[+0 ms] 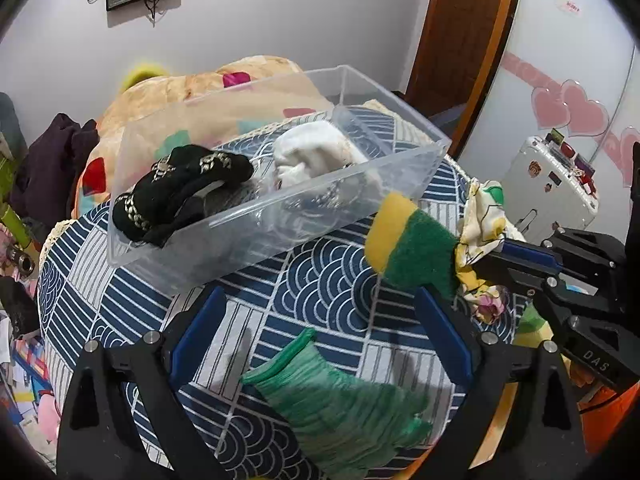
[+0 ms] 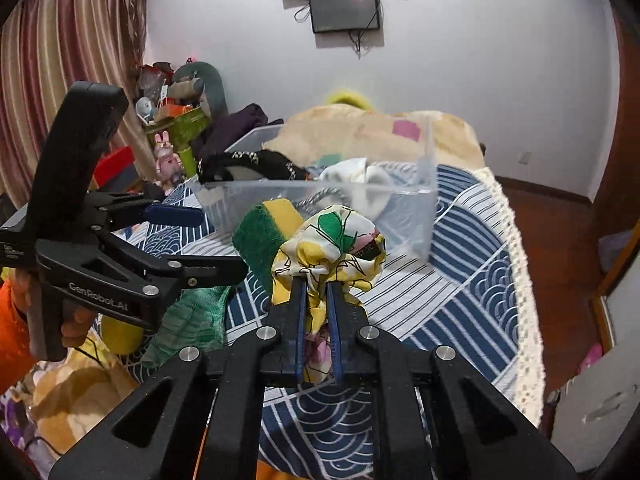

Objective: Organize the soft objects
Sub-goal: 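Grasp the green sponge with the left tool while the right tool grasps the floral scrunchie, then drop the sponge into the box with the left tool while the right tool drops the scrunchie in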

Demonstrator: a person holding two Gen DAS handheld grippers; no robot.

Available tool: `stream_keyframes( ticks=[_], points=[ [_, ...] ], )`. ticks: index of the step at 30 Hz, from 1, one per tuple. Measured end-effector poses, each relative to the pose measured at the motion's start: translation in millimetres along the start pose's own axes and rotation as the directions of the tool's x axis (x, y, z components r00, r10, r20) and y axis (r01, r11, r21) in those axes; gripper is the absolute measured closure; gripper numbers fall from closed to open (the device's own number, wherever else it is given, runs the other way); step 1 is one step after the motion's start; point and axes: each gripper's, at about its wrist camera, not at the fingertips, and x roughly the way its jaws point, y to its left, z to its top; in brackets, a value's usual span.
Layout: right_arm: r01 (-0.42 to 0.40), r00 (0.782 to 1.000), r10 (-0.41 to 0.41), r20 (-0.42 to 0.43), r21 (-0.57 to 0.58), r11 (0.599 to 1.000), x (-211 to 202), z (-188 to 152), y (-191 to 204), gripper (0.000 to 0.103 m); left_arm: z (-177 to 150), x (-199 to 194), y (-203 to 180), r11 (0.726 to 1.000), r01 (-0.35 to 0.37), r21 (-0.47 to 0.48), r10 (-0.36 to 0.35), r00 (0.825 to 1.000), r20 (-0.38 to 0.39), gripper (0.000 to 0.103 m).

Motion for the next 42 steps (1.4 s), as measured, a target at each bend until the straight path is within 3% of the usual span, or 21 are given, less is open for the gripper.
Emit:
stream_keyframes(
  ticks=[6,8,9,14,22,29,36,38,40,42],
  points=[
    [-0.025,0.999,0.025,-0.021,-0.011,1.0,9,0,5,0.094,-1,-13,4,0.999,0.007,-0.031,-0.005,0.999,0.05,0.008],
    [-0.031,0.999,0.031,-0.029,-0.019,0.999,14,-2,10,0.094,0,-10,8,0.999,-0.019,-0.035,0.021,0.999,0.037,0.023],
    [-0.031,0.999,0.03,-0.029,-0.023,0.999,16,-1,12,0.094,0,-10,10,0.999,-0.023,-0.038,0.024,0.999,0.03,0.025],
    [-0.024,1.0,0.025,0.012,-0.032,0.999,12,12,16,0.094,-3,-19,29,0.996,-0.014,-0.087,0.018,0.999,0.045,0.025],
    [0.021,0.998,-0.021,0.064,-0.005,1.0,2,27,7,0.094,-23,-10,46,0.995,-0.021,-0.098,0.018,0.999,-0.037,0.025],
    [0.062,0.996,-0.065,0.06,0.036,0.997,-4,24,-5,0.094,-9,-12,13,0.999,0.044,-0.022,-0.045,0.999,-0.013,0.025],
    [0.081,0.995,-0.085,0.053,0.077,0.994,-12,17,-20,0.094,4,32,-19,0.994,0.104,0.039,-0.098,0.987,-0.13,0.025],
    [0.081,0.995,-0.085,0.047,0.084,0.993,-12,14,-25,0.094,4,41,-22,0.992,0.117,0.044,-0.109,0.983,-0.15,0.032],
    [0.082,0.995,-0.086,0.042,0.084,0.993,-13,12,-26,0.094,4,48,-22,0.99,0.137,0.041,-0.128,0.977,-0.173,0.049],
    [0.082,0.996,-0.085,0.039,0.085,0.993,-13,11,-28,0.094,4,47,-20,0.989,0.144,0.036,-0.137,0.978,-0.159,0.051]
  ],
)
